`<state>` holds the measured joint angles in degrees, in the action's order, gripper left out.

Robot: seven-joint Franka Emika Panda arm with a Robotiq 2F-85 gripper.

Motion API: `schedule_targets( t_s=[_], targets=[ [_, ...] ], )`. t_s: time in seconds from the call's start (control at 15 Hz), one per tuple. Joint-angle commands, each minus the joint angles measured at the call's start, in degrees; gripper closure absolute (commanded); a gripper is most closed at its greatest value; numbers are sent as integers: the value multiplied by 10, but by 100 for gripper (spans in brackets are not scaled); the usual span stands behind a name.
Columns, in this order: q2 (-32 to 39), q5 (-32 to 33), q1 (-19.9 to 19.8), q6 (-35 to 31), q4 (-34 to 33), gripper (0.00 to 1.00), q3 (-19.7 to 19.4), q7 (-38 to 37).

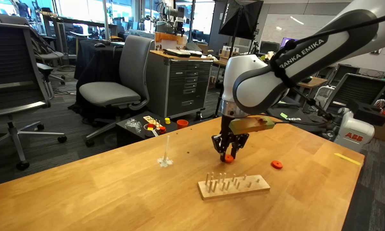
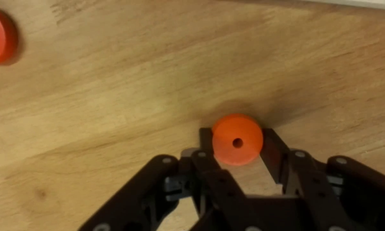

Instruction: Place the orange ring on the left on the wooden board

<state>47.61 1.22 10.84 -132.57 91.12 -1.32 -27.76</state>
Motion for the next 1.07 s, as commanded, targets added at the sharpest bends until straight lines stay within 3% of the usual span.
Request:
schedule_targets(
  t_s=[0.0,0.47,1.0],
  targets=[
    [-62,-1,14,6,73,82,0,19],
    [-176,25,34,-15,182,82,-6,13],
    [-248,-5,19,-14,297,82,25,31]
  ],
)
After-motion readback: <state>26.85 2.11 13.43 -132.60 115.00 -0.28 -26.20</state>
